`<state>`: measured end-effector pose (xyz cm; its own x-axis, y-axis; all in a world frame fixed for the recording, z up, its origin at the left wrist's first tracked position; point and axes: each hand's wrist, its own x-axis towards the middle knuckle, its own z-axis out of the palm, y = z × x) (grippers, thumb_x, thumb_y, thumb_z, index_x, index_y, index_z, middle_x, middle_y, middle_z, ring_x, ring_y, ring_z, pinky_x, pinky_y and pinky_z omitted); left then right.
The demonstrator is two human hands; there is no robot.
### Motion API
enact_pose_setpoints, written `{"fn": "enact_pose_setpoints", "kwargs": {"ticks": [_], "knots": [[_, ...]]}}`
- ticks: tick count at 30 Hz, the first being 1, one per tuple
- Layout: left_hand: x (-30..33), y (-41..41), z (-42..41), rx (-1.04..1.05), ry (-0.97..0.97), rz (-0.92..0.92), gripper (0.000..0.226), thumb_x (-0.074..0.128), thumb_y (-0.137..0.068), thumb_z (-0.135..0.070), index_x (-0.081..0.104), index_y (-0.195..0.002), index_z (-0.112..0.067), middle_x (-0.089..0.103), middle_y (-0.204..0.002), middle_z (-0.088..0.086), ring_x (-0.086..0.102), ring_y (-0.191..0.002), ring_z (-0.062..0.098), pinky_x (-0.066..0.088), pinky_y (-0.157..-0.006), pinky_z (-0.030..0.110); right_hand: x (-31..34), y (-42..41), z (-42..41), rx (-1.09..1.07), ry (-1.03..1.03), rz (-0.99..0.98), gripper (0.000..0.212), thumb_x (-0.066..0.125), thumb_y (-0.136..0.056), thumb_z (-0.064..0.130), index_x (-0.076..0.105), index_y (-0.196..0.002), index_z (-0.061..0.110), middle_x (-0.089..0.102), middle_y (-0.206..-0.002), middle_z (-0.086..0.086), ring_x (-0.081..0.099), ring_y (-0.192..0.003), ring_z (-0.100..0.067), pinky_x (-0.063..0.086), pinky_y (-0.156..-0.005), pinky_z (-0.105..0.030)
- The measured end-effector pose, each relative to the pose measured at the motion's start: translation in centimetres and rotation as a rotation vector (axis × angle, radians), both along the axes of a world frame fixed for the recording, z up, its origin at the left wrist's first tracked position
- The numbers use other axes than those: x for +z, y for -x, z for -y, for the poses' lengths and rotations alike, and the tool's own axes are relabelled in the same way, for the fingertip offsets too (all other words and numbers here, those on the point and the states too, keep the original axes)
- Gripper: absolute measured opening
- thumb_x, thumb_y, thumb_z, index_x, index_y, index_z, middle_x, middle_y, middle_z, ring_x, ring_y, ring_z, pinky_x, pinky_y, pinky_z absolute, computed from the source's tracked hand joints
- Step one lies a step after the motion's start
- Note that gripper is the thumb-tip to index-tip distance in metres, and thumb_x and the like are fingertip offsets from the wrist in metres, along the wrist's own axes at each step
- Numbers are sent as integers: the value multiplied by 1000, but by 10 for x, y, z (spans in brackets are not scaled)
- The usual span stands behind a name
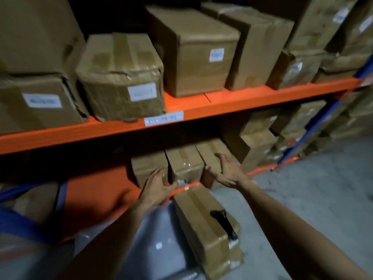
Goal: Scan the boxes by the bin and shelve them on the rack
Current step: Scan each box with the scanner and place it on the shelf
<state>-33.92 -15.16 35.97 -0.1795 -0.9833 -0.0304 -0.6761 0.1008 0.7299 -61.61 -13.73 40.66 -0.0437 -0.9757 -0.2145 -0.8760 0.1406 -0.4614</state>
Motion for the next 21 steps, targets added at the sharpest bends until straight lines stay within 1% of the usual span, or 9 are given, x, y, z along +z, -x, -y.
{"fn": "enact_pose_setpoints", "kwargs": {"ticks": [1,3,5,8,11,13,17,19,21], "knots": [[-17,10,-10,4,-38,7,61,74,-70,-55,66,-117,-16,65,-115,-4,61,-110,19,41,-90,20,-19,12,-10,-26,-47,3,95,42,-88,78,30,-157,14,36,-159,-17,41,-143,-36,35,-116,-46],[-51,31,-30,22,-112,13,52,80,-74,-43,66,-115,-14,68,-114,4,62,-108,22,36,-86,14,-57,37,-29,-63,-137,19,100,40,-83,82,32,-155,13,38,-157,-19,43,-140,-37,38,-114,-47],[-84,52,-47,17,-158,17,47,81,-76,-37,67,-113,-12,69,-114,7,63,-107,25,34,-84,13,-93,61,-47,-89,-219,27,96,44,-86,80,34,-155,14,38,-157,-18,45,-139,-36,40,-114,-46],[-130,88,-75,-11,-254,36,46,79,-79,-41,67,-115,-15,69,-120,6,61,-113,23,36,-88,18,-143,94,-70,-100,-307,42,83,51,-93,71,36,-153,17,43,-152,-18,50,-135,-36,42,-110,-43],[-180,120,-99,32,-345,43,56,78,-80,-44,64,-122,-11,66,-124,6,60,-116,23,36,-89,17,-192,118,-79,-80,-377,57,76,53,-96,63,37,-152,15,45,-150,-20,51,-135,-36,43,-110,-43],[-219,143,-110,59,-404,15,55,77,-82,-44,63,-123,-11,65,-125,7,60,-117,24,37,-90,17,-229,129,-78,-67,-400,71,72,54,-98,58,37,-153,14,46,-150,-21,49,-136,-36,42,-111,-43],[-304,179,-124,77,-442,18,59,68,-87,-49,57,-132,-12,58,-137,8,52,-128,26,35,-103,27,-308,139,-64,-63,-416,105,71,57,-99,51,33,-154,14,47,-147,-23,50,-133,-40,43,-109,-44],[-345,193,-130,15,-410,10,70,55,-88,-63,58,-132,-8,56,-138,13,50,-130,31,35,-111,33,-345,140,-55,-90,-414,111,73,59,-98,52,31,-155,16,47,-145,-23,51,-130,-43,45,-107,-47],[-381,203,-134,-17,-360,-3,81,49,-86,-67,59,-131,0,57,-137,21,50,-130,37,39,-112,44,-380,140,-49,-110,-402,110,75,62,-96,52,29,-155,18,47,-144,-23,51,-130,-44,45,-106,-48]]}}
